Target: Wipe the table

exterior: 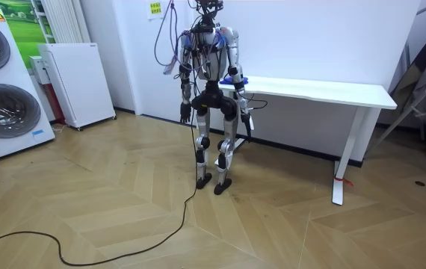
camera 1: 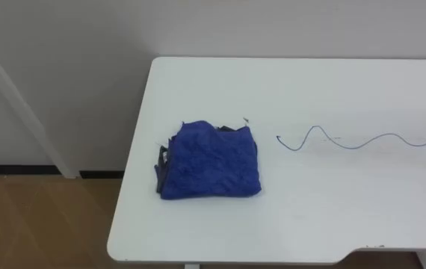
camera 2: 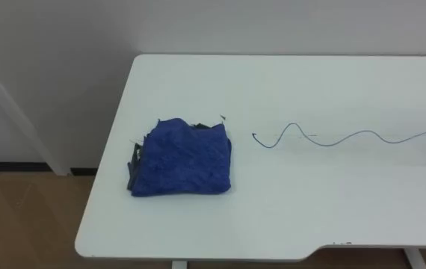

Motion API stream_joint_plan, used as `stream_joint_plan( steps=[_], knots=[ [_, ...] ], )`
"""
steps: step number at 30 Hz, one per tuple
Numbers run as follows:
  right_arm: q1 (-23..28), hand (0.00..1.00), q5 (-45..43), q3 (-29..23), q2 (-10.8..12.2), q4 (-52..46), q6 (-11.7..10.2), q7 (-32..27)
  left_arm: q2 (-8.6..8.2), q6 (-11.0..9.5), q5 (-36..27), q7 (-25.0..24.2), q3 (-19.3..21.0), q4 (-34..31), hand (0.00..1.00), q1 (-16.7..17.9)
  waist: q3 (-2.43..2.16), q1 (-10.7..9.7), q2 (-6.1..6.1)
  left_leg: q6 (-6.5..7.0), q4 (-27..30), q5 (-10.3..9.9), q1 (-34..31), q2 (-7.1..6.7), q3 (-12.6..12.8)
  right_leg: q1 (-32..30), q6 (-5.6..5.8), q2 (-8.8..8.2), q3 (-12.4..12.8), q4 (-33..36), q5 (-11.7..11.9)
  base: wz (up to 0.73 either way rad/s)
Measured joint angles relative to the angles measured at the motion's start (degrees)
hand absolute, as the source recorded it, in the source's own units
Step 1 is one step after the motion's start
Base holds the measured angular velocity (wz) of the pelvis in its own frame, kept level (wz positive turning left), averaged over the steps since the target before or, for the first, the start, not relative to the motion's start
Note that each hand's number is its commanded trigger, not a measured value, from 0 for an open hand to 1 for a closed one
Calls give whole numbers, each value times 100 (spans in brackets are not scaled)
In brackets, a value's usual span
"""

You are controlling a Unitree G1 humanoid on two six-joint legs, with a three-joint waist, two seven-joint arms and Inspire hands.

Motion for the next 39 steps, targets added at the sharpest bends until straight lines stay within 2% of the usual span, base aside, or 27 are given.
stream_joint_plan(
  steps=[13, 17, 22, 24, 27, 30, 32, 34, 35, 39],
  knots=[
    [-38, 0, 1, 11, -3, -8, 1, 214, -9, -1, -21, -1, -106, 2, 0, 1, 0, 14, -3, 4, 8, -9, 8, 3, 0, 10, 0, 1, -6, 17, 0, 0],
    [-52, 0, 77, 3, -4, 2, 2, 244, -4, -2, -229, -38, -99, 92, 0, 13, 1, 18, -7, 5, 8, -9, 10, 0, -1, 16, 0, 0, 3, 14, 0, 0],
    [-73, 0, 715, -69, -5, 219, 6, 155, -5, 33, -246, -89, -25, 146, 0, -6, -2, 30, -13, 7, 7, -10, 17, -1, -2, -16, 3, -1, 4, 13, -2, 0],
    [-57, 0, 1101, -273, -4, 377, -4, 69, -10, 40, -233, -102, 167, 145, 0, -3, -7, 26, -27, 7, 2, -10, 21, -1, -4, -15, 5, -2, 4, 12, -3, 0],
    [-35, 0, 1896, -979, -13, 536, 5, -181, 13, 82, -240, -106, 490, 101, 0, 16, 0, -69, -61, 7, -10, -10, 54, -4, -4, 37, 9, -7, -2, -9, -17, 0],
    [-28, 0, 2715, -1820, -119, 671, 42, -368, 41, 142, -232, -105, 917, 102, 0, 49, 7, -224, -94, 5, -45, -24, 151, -6, 1, 126, 12, -1, 16, -14, -43, -1],
    [22, 0, 3500, -2655, -275, 702, 69, -589, 77, 149, -216, -99, 1321, 80, 0, 62, 4, -371, -122, 6, -51, -35, 200, -9, 4, 167, 19, 1, 34, -39, -59, -2],
    [4, 0, 3968, -3236, -412, 683, 69, -816, 105, 150, -224, -26, 1617, 34, 0, 71, 5, -460, -151, 6, -61, -35, 198, -8, 21, 157, 18, 9, 62, -46, -58, -8],
    [2, 0, 4207, -3473, -513, 666, 66, -1015, 162, 151, -231, 37, 1652, 37, 0, 79, 3, -489, -176, 6, -61, -35, 199, -6, 53, 141, 18, 10, 80, -24, -59, -11],
    [-84, 0, 4506, -3820, -748, 485, 62, -1534, 359, 131, -230, 50, 1653, -46, 0, 34, 3, -521, -282, 6, -84, -35, 184, -7, 59, 97, 18, 28, 149, -18, -59, -10]
  ],
)
